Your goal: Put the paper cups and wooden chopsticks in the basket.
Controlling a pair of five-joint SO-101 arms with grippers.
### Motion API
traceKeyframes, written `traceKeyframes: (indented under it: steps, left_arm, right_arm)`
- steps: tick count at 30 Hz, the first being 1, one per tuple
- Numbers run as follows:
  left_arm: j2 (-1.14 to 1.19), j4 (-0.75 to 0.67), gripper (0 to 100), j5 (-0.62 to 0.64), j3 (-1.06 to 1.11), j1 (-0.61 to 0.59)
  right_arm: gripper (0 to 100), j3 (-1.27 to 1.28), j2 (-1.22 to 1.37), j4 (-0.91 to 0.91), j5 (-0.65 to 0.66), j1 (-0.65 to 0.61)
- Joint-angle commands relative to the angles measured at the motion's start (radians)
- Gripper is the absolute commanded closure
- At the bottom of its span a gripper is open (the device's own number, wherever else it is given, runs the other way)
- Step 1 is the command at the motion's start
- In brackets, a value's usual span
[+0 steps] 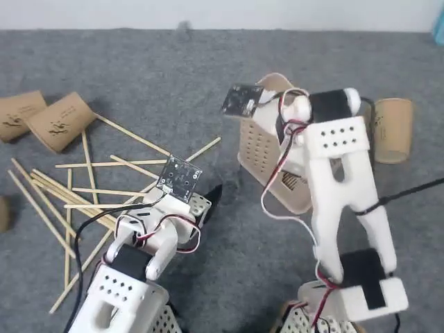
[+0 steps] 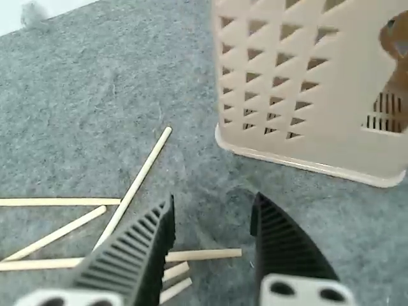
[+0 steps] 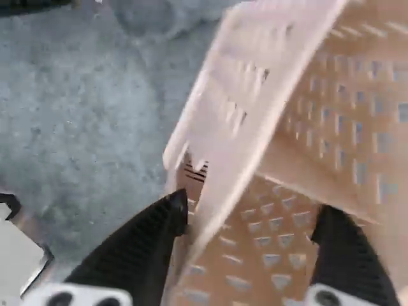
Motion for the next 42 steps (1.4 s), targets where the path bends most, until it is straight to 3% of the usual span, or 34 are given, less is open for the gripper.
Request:
traceKeyframes:
  steps: [1,15,18,21,25,28,35,42]
  left_arm:
    - [0.000,-0.031,81,-0.017,-0.004,0.003]
    - [0.000,-0.029,81,-0.017,-0.004,0.003]
    - [0.000,-0.029,81,-0.017,-0.004,0.003]
    - [0.000,-0.029,81,-0.017,-0.004,0.003]
    - [0.000,-0.029,81,-0.017,-0.004,0.003]
    - [0.000,-0.029,81,-0.017,-0.002,0.002]
    - [0.000,-0.029,81,-0.017,-0.002,-0.005]
    - [0.000,-0.029,81,-0.017,-0.002,-0.003]
  right_arm:
    - [66.7,-0.002,-0.102,0.041,0.021,-0.021]
    - [66.8,0.112,-0.400,0.044,0.054,-0.005]
    - [66.9,0.110,-0.486,0.039,-0.061,0.019]
    - [67.0,0.044,-0.519,0.036,-0.278,0.053]
    - [71.9,-0.074,-0.458,0.036,-0.586,0.174]
    - [76.2,-0.124,-0.354,0.036,-0.720,0.249]
    - [70.7,-0.189,-0.108,0.036,-0.916,0.351]
    - [70.7,-0.195,0.033,0.018,-0.971,0.326]
